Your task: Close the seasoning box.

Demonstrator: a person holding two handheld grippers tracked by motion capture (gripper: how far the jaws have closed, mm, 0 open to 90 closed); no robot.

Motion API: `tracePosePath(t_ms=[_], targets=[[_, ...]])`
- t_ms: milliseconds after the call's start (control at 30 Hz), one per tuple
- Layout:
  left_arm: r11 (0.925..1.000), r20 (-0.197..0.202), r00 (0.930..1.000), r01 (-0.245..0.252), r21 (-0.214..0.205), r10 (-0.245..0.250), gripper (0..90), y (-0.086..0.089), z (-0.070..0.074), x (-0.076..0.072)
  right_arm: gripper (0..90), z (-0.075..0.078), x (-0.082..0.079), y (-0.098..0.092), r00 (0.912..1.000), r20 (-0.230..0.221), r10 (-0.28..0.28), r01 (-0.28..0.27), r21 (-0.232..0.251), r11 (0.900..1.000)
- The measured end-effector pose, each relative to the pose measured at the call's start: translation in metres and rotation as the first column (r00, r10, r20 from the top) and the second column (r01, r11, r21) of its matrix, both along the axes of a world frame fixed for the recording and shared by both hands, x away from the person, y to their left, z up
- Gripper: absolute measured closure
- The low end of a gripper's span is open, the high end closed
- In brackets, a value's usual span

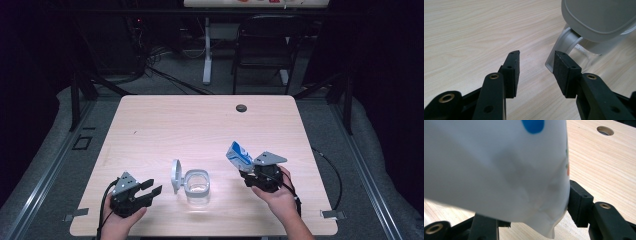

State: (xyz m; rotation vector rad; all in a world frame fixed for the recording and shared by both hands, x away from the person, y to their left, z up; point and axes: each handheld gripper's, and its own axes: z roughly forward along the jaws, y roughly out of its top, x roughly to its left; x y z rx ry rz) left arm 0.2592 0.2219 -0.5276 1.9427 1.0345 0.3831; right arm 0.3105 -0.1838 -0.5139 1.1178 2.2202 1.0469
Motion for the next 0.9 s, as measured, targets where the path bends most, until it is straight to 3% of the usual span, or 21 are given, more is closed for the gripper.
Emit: tracePosePath(t_ms=[467,700,900], targets=[[0.9999,-0.039,0.9991,0.017,0.0,-0.017,56.2,-0.002,0.001,0.001,45.6,0.002,-0.004,0.007,0.9992,0.041,0.003,0.0,-0.063,0.998],[0.9997,-0.04,0.9989,0.026,0.004,-0.026,56.2,-0.001,0.003,0.0,45.6,0.007,-0.001,0.011,0.9979,0.061,0.022,-0.014,-0.131,0.9912],[0.9998,-0.037,0.9991,0.021,0.005,-0.02,56.2,0.0,0.004,0.001,45.5,0.011,0.0,0.015,0.9961,0.081,0.035,-0.022,-0.163,0.9864]])
